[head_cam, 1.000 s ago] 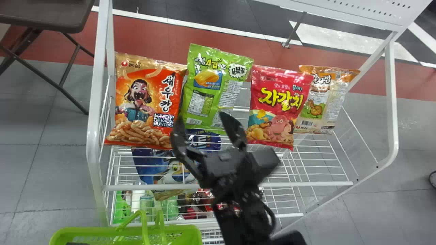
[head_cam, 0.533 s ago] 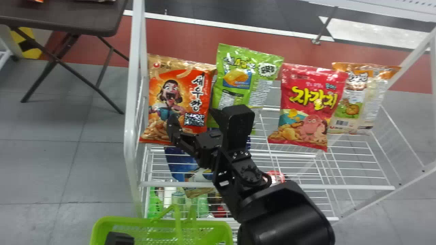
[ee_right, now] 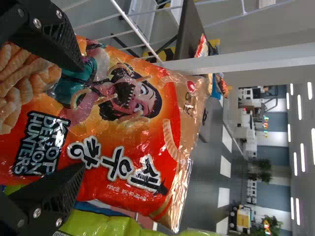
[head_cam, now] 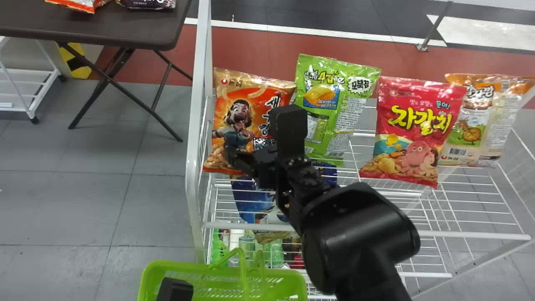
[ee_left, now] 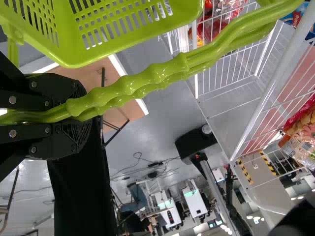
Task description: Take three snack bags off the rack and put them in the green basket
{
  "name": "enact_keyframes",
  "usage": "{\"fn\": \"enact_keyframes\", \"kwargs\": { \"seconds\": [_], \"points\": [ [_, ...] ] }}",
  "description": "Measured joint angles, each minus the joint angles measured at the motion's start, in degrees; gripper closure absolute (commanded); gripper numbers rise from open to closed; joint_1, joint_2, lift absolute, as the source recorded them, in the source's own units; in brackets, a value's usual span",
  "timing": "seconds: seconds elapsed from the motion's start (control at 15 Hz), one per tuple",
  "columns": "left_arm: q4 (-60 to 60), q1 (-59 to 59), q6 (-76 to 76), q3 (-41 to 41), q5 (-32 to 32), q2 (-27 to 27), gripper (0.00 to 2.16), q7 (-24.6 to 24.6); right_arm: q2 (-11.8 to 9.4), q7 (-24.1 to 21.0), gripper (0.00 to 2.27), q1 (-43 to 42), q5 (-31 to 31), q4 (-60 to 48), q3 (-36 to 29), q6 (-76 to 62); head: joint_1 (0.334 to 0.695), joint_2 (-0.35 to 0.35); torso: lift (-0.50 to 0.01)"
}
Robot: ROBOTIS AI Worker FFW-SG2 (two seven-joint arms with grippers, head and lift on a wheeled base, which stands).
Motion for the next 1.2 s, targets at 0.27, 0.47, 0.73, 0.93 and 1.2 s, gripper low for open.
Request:
{"fn": "enact_keyframes", "kwargs": {
  "seconds": [0.27, 0.47, 0.73, 0.93, 1.2],
  "points": [
    [0.19, -0.25, -0.04, 0.47, 0.02, -0.06, 1.54, 0.17, 0.00, 6.73, 2.22, -1.05, -2.06, 0.01, -2.43, 5.00, 0.695, -0.100, -0.026],
    [0.46, -0.56, -0.04, 0.37, 0.03, -0.28, 1.54, 0.28, 0.00, 9.14, 2.22, 1.86, -0.29, -3.12, -2.51, 0.53, 0.695, -0.092, -0.026],
    [0.48, -0.62, -0.48, 0.29, 0.03, -0.40, 1.54, 0.35, -0.40, 13.31, 2.22, 5.36, 0.27, -12.79, -3.34, 8.40, 0.695, -0.096, -0.026],
    [0.43, -0.63, -0.56, 0.56, 0.03, -0.40, 1.54, 0.46, -2.69, 17.24, 2.22, 10.01, -1.00, -23.51, -5.95, 16.21, 0.695, -0.141, -0.026],
    [0.28, -0.63, -0.56, 0.62, 0.14, -0.45, 1.54, 0.62, -3.83, 22.99, 2.22, 22.27, -2.17, -39.38, -13.75, 18.92, 0.695, -0.229, -0.026]
  ]
}}
